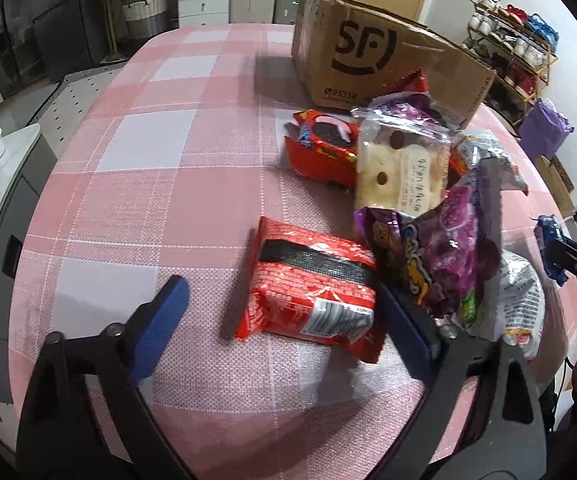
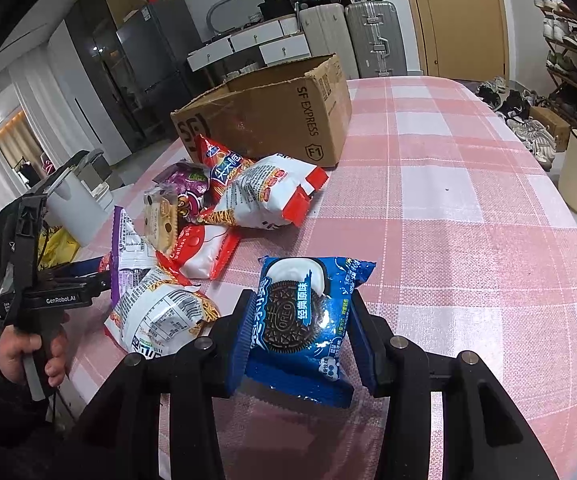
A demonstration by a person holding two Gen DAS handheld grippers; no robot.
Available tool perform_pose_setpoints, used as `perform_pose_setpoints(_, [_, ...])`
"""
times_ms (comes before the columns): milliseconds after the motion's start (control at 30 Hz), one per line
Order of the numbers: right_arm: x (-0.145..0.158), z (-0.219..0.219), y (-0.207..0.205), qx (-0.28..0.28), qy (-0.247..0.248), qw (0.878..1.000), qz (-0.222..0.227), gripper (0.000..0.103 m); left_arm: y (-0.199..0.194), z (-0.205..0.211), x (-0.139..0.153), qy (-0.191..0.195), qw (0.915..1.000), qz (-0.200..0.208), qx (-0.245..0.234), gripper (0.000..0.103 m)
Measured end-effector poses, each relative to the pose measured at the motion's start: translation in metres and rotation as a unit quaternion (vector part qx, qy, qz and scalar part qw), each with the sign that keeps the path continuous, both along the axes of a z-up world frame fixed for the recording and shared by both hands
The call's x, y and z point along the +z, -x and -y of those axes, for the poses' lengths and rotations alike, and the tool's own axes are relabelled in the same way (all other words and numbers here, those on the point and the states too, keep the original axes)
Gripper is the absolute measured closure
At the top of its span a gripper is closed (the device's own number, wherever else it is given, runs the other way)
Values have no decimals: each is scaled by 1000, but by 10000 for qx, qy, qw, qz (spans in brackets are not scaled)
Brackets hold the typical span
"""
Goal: Organize snacks
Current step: 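Lift the blue Oreo pack with the right gripper while the left gripper grasps the red sausage pack, then carry both packs over the cardboard box and release them inside with both grippers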
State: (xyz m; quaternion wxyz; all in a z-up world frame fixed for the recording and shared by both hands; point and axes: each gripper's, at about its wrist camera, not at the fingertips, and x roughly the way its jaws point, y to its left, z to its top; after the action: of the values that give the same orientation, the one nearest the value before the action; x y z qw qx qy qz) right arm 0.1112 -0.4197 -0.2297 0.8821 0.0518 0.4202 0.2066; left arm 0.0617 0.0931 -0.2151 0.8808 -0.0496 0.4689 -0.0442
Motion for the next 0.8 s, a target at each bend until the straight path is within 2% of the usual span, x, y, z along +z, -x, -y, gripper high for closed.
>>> perform_pose_setpoints(67, [-1,0,1,12,-26,10000,-12,59,1,3,3,33,9999,87,-141,51])
perform_pose_setpoints(133, [-1,0,0,31,-44,10000,-28,59,1,3,3,16,9998,120,-172,52])
perform_pose_setpoints(367, [0,-1,2,38,-69,10000,-21,59,3,-9,5,348,9991,183,-160,56])
perform_pose_setpoints(600, [9,-1,4,29,-83,9999,80,59,6,-16,6,510,9984,225,-75,56])
perform_pose_setpoints(800, [18,-2,5,58,-155,9998,127,59,17,-25,28,457,9976,523,3,56])
